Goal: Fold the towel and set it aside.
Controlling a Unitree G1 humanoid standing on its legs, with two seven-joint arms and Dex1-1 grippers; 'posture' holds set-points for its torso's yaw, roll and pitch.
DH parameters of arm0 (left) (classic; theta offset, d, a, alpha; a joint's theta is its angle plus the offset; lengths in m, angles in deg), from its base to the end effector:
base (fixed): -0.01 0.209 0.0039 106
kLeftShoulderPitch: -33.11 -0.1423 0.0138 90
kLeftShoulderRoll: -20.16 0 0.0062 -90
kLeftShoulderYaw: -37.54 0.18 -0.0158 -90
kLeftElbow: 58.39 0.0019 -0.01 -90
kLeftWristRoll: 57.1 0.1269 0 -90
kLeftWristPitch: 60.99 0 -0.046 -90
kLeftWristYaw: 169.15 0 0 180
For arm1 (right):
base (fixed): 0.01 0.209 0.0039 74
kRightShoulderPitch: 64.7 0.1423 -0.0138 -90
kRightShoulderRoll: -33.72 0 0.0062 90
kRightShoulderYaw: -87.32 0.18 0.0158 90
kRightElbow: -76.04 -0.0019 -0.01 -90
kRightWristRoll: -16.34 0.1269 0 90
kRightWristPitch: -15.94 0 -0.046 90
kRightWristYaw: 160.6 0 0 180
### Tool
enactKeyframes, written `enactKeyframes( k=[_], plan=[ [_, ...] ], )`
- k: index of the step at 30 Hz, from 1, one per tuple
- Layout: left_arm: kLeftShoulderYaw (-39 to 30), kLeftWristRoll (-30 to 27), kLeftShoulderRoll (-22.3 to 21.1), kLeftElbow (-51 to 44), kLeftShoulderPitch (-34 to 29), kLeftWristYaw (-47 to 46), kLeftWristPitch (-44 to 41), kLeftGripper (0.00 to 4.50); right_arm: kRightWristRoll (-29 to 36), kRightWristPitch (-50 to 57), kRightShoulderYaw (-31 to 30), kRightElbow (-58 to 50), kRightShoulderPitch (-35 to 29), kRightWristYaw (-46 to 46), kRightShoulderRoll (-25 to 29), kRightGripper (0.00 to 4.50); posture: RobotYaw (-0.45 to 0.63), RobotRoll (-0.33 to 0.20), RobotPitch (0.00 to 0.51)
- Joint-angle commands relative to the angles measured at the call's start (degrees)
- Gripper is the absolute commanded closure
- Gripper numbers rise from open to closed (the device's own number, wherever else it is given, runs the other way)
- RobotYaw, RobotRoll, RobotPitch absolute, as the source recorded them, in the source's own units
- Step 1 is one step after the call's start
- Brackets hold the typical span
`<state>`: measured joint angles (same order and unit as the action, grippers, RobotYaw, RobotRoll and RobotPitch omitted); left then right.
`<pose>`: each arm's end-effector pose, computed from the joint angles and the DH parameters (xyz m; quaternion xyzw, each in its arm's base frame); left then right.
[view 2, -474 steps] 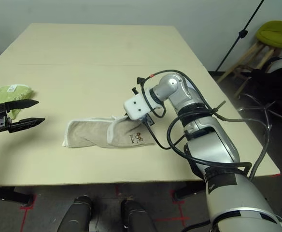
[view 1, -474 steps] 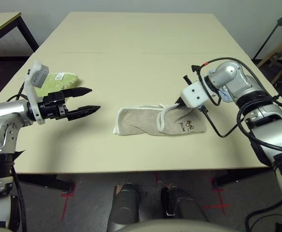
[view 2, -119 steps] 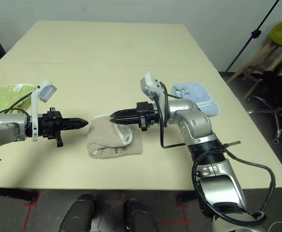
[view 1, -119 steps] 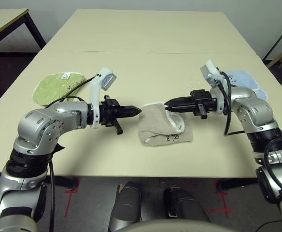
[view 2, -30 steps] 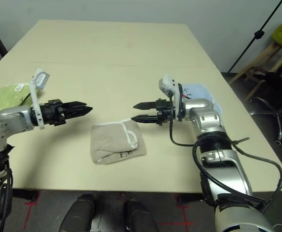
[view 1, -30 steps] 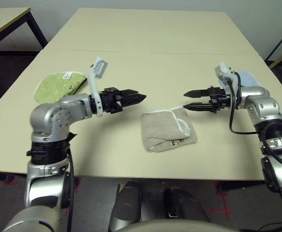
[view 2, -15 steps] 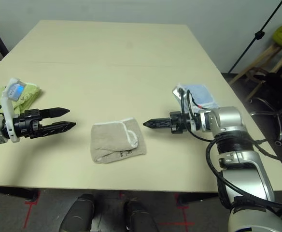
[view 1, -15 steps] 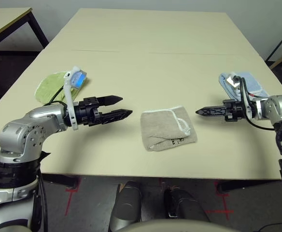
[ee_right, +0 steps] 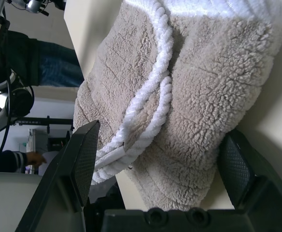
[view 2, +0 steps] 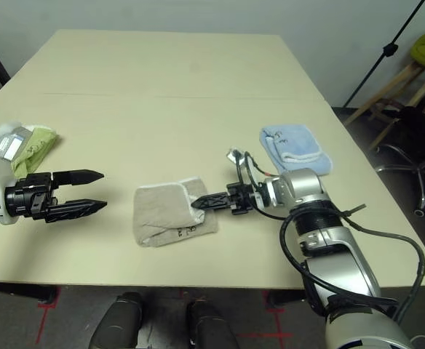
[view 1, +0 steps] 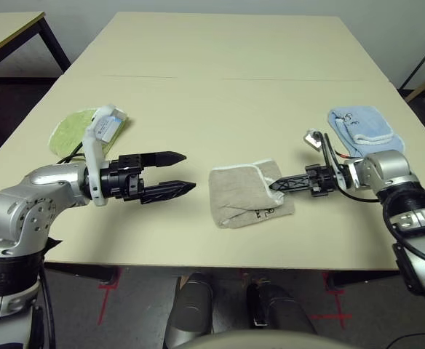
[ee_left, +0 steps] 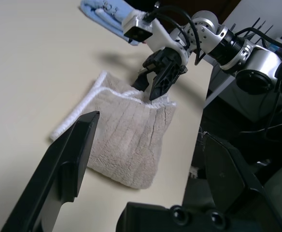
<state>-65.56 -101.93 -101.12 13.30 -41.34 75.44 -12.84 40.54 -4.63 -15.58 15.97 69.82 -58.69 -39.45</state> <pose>0.2124 0.2618 0.1977 0.0272 0.0651 -0.5741 0.8157 0.2956 -0.2255 0.1265 0.2130 0.4438 0.5223 0.6964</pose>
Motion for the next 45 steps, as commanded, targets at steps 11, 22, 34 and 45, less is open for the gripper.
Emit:
enactKeyframes(
  k=[11,22,34,45],
  plan=[
    [2.2,7.2,1.2,4.3,0.5,1.1,12.8,0.00,2.1,3.1,3.4,1.6,-2.0,7.9,-5.8,0.40,0.27,0.000,0.138],
    [2.3,6.7,0.2,5.6,0.6,2.8,11.9,0.00,5.7,4.9,11.7,-0.4,-5.5,15.6,-8.9,4.29,0.25,0.000,0.133],
    [3.9,7.2,0.3,9.1,3.5,4.9,12.2,0.00,13.8,-2.9,36.1,-1.8,-0.1,32.7,-12.9,4.49,0.19,0.000,0.133],
    [6.7,8.1,0.8,13.0,7.5,6.9,12.8,0.00,17.8,-20.2,51.2,-14.5,-1.3,49.3,-10.4,4.49,0.12,0.000,0.146]
  ],
)
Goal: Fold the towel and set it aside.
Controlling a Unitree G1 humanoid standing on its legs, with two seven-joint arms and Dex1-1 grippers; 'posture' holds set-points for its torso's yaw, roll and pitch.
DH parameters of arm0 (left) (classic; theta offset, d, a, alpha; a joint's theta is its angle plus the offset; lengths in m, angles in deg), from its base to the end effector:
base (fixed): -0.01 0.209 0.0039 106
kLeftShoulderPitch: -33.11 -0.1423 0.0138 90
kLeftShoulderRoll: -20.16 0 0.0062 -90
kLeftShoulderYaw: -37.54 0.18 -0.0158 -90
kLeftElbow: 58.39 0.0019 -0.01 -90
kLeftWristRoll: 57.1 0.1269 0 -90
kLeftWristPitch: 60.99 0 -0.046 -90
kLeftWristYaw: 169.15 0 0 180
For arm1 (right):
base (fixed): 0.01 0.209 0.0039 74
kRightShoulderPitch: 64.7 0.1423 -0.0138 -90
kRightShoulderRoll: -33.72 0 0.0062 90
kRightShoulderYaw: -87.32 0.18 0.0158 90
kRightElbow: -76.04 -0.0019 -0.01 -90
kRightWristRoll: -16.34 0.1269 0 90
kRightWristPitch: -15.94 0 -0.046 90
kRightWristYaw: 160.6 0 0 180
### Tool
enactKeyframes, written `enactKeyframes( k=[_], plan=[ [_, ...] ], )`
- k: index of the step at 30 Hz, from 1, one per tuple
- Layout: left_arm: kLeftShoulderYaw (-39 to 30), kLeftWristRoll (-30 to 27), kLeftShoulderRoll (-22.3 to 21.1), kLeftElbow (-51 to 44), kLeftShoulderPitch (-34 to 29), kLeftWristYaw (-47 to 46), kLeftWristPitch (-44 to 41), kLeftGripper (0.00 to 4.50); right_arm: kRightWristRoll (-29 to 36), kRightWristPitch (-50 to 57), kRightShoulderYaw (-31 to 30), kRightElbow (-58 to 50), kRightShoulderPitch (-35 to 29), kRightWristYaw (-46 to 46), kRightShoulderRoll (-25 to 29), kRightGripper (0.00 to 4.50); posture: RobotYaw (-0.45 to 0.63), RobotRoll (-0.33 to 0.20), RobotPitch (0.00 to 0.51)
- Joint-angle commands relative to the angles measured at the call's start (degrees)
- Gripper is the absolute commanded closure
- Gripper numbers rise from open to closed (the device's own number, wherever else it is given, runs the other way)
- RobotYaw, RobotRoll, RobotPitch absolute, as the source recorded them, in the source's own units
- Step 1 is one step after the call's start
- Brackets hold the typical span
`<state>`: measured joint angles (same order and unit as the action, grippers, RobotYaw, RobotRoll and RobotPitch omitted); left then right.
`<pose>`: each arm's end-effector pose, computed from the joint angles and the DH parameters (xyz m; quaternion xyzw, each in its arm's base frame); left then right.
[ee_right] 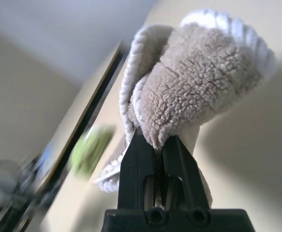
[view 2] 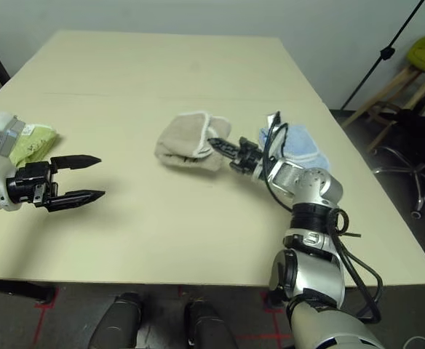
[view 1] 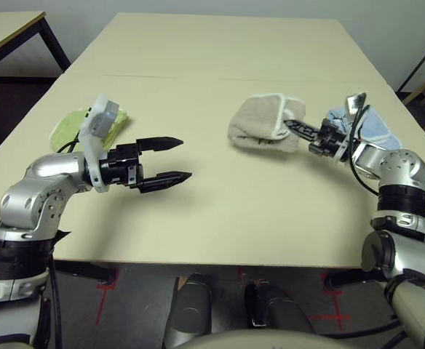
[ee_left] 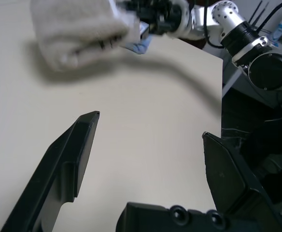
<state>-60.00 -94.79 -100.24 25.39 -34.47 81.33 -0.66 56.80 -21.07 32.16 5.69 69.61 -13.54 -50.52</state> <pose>0.2388 0.2678 0.1974 0.0717 0.0289 -0.5812 0.8101 0.2908 -0.2604 0.1783 0.3577 0.0019 0.2757 0.8922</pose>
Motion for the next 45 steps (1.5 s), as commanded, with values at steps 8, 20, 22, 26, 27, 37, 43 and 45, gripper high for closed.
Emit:
enactKeyframes(
  k=[8,20,22,26,27,37,43,45],
  plan=[
    [2.2,1.8,0.4,3.8,3.5,2.2,1.1,0.00,2.2,-13.9,8.6,-10.3,-7.2,13.6,1.6,4.49,0.09,0.000,0.145],
    [1.7,1.6,0.5,3.8,3.1,2.0,0.9,0.00,0.0,-22.1,4.2,3.9,-9.2,14.6,-0.5,4.49,0.11,0.000,0.138],
    [1.5,1.4,0.5,3.5,3.0,1.8,0.7,0.00,-0.2,-23.6,3.2,7.0,-7.2,13.2,0.6,4.49,0.11,0.000,0.137],
    [1.0,1.0,0.3,2.6,2.4,1.3,0.4,0.00,0.1,-25.3,1.7,10.8,-2.7,10.5,2.3,4.49,0.12,0.000,0.137],
    [0.8,0.8,0.3,2.5,2.3,1.3,0.3,0.00,0.4,-25.5,1.6,11.2,-2.1,10.0,2.5,4.49,0.12,0.000,0.137],
    [0.6,0.8,0.3,2.2,1.9,0.6,0.1,0.00,0.0,-27.2,2.7,14.9,-4.7,12.2,2.0,4.49,0.13,0.000,0.139],
    [0.0,0.3,-0.6,1.7,1.4,0.7,-1.0,0.00,-1.1,-25.3,0.5,12.4,-11.1,11.1,3.0,3.40,0.13,0.000,0.145],
    [-0.1,-0.3,-0.9,1.4,1.2,0.9,-1.9,0.00,-0.3,-23.8,0.4,11.3,-11.4,11.1,3.4,2.67,0.13,0.000,0.151]
  ],
)
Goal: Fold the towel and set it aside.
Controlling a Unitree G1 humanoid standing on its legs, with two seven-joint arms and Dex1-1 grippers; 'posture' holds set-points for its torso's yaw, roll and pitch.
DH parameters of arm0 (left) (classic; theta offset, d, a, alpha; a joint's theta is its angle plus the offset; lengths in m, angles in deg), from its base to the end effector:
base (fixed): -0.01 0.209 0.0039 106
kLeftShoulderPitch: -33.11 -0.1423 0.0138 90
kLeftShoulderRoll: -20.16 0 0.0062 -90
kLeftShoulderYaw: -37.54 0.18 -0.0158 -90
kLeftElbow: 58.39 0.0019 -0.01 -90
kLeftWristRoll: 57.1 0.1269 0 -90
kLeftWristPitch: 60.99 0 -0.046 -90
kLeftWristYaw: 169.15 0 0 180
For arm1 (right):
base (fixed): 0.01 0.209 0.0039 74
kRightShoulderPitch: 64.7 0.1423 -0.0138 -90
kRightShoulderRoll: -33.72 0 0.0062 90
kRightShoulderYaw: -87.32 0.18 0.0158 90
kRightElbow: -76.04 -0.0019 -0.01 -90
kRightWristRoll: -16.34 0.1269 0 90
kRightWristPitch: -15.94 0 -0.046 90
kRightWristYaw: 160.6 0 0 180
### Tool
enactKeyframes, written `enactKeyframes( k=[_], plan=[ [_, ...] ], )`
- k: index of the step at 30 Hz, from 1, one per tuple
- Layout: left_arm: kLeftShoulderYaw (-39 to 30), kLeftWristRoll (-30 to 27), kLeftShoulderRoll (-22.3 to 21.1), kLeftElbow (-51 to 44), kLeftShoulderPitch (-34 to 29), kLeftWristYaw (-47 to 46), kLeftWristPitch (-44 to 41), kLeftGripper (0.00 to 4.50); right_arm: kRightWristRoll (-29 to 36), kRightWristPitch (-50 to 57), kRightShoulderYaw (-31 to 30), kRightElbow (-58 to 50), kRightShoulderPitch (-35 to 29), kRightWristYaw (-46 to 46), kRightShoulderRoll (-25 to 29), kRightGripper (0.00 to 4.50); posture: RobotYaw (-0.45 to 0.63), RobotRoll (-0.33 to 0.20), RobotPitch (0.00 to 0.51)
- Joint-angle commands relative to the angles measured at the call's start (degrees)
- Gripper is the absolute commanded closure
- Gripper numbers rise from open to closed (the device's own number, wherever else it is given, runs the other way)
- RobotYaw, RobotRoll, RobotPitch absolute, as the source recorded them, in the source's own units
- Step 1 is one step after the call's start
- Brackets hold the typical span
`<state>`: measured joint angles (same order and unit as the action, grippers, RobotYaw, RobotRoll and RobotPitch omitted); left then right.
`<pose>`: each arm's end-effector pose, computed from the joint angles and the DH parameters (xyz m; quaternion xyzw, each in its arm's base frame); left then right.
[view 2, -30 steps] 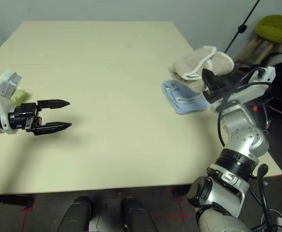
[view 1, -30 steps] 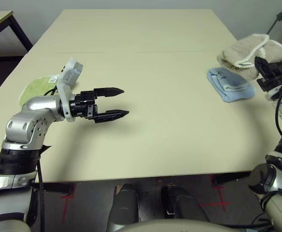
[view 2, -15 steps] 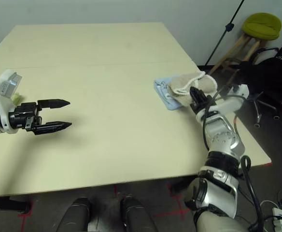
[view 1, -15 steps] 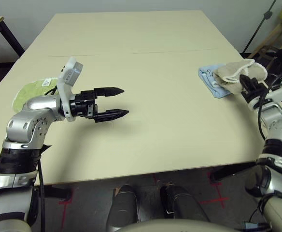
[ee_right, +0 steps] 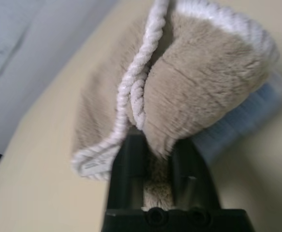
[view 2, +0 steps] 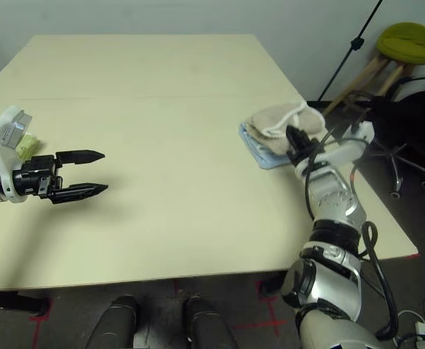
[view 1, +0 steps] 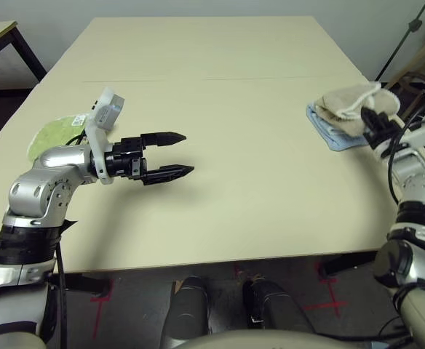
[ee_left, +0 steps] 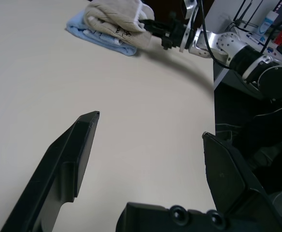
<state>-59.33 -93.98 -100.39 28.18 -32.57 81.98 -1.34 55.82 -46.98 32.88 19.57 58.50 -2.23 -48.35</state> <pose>0.2443 0.2707 0.1980 0.0662 0.0396 -0.5765 0.8134 0.2670 -0.3007 0.1080 0.3592 -0.0023 0.0046 0.9332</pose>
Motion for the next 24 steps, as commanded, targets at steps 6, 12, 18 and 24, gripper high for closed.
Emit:
enactKeyframes(
  k=[6,12,18,24],
  plan=[
    [-1.2,-2.7,-0.9,-2.2,-1.0,0.3,-3.1,0.00,3.8,15.6,-3.0,-12.0,-4.6,-1.3,4.8,0.48,0.12,0.000,0.149],
    [-3.3,-7.5,-2.1,-4.1,-2.4,-1.6,-10.3,0.00,6.7,29.4,-8.4,-26.8,-14.8,-7.8,12.4,0.03,0.12,0.000,0.149],
    [-9.6,-5.6,0.4,-4.0,-5.4,-10.2,-6.7,0.00,1.9,21.3,-13.5,-36.3,-19.4,-14.0,16.0,0.03,0.11,0.000,0.144],
    [-16.9,3.0,9.5,-1.6,-11.7,-26.9,5.5,0.00,-10.8,-4.1,-15.5,-34.5,-20.0,-10.8,8.3,0.03,0.11,0.000,0.135]
  ],
)
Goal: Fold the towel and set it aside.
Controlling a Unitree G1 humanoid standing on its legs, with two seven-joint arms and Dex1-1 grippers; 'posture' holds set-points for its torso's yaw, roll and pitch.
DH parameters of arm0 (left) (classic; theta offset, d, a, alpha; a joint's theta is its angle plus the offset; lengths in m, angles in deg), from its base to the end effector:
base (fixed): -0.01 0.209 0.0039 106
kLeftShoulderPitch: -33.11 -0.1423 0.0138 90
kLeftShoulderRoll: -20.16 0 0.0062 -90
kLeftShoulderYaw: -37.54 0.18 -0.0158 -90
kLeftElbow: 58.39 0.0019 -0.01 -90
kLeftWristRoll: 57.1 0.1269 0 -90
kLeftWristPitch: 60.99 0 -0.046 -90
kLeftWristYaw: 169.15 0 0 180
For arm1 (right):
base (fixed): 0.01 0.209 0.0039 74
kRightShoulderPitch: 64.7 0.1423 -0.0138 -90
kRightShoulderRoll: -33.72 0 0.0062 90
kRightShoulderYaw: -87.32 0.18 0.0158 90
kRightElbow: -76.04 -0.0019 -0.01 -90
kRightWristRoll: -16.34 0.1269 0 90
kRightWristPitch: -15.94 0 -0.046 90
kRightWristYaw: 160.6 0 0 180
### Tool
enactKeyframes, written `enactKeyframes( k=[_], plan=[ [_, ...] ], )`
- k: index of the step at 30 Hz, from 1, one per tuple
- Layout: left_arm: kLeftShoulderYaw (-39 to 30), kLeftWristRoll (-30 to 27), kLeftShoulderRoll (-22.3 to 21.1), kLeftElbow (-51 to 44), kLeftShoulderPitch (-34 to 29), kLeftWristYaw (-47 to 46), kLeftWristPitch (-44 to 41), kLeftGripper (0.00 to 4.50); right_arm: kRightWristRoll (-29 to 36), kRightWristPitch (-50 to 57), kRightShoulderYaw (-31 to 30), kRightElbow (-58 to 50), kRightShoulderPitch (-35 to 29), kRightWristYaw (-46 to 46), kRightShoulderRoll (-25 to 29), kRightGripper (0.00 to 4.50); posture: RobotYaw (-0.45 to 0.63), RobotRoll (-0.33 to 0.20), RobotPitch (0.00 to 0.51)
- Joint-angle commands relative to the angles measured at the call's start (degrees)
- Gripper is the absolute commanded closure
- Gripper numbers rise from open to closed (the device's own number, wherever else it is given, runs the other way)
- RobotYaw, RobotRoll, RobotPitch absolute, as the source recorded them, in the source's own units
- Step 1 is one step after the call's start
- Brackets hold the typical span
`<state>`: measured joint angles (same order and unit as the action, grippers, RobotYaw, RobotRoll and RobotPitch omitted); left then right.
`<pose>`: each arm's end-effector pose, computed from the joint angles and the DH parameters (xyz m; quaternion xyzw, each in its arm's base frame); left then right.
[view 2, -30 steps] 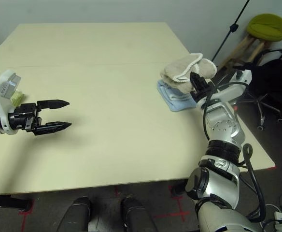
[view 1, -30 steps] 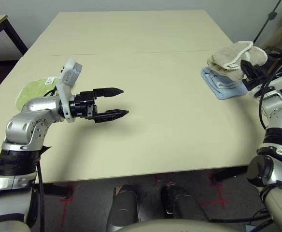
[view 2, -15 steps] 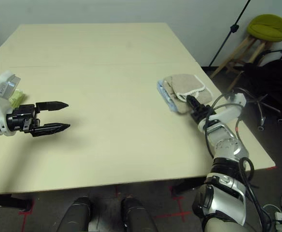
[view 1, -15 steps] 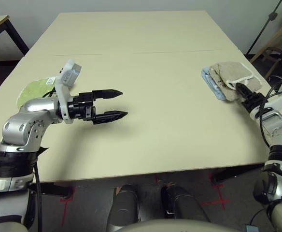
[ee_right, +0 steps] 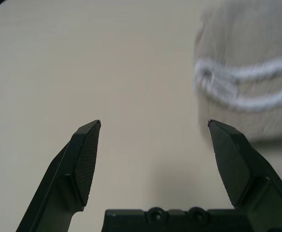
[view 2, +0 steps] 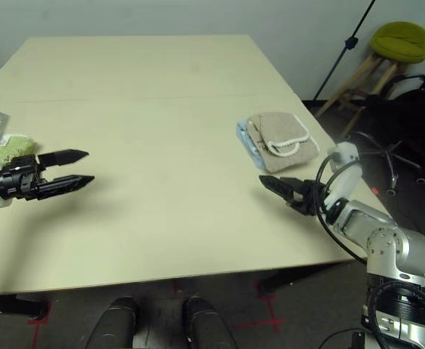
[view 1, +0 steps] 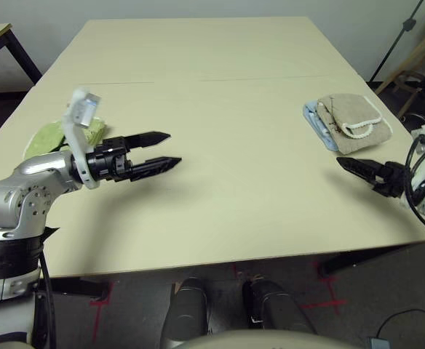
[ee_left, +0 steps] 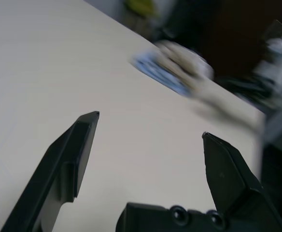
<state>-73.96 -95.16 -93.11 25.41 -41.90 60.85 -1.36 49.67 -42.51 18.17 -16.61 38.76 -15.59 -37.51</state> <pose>0.2165 0.2950 0.1763 -0.0098 -0.0265 -0.3525 0.9354 0.2176 -0.2933 0.1475 0.0426 0.0296 0.2019 0.9780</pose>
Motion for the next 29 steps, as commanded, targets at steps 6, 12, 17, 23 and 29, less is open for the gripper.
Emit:
enactKeyframes(
  k=[6,12,17,23,29],
  plan=[
    [-4.9,16.2,9.3,6.2,-6.2,-20.9,20.7,0.00,-9.7,-22.6,0.6,5.8,-0.1,9.5,-11.4,0.03,0.12,0.000,0.125],
    [-8.0,25.6,12.0,13.8,-6.7,-35.0,34.3,0.00,-12.2,-30.7,1.0,10.3,0.3,14.5,-16.8,0.03,0.13,0.000,0.123],
    [-8.4,27.1,13.5,19.0,-8.1,-38.7,40.0,0.00,-14.4,-37.4,2.9,17.6,2.6,19.9,-17.5,0.03,0.12,0.000,0.108],
    [-8.5,25.0,14.9,21.0,-9.9,-38.8,43.2,0.00,-16.4,-40.4,2.4,23.1,4.8,23.0,-16.4,0.03,0.12,0.000,0.116],
    [-8.8,21.9,14.8,21.0,-9.2,-38.1,42.2,0.00,-16.6,-39.7,1.0,24.2,4.5,21.6,-16.3,0.03,0.11,0.000,0.117]
  ],
)
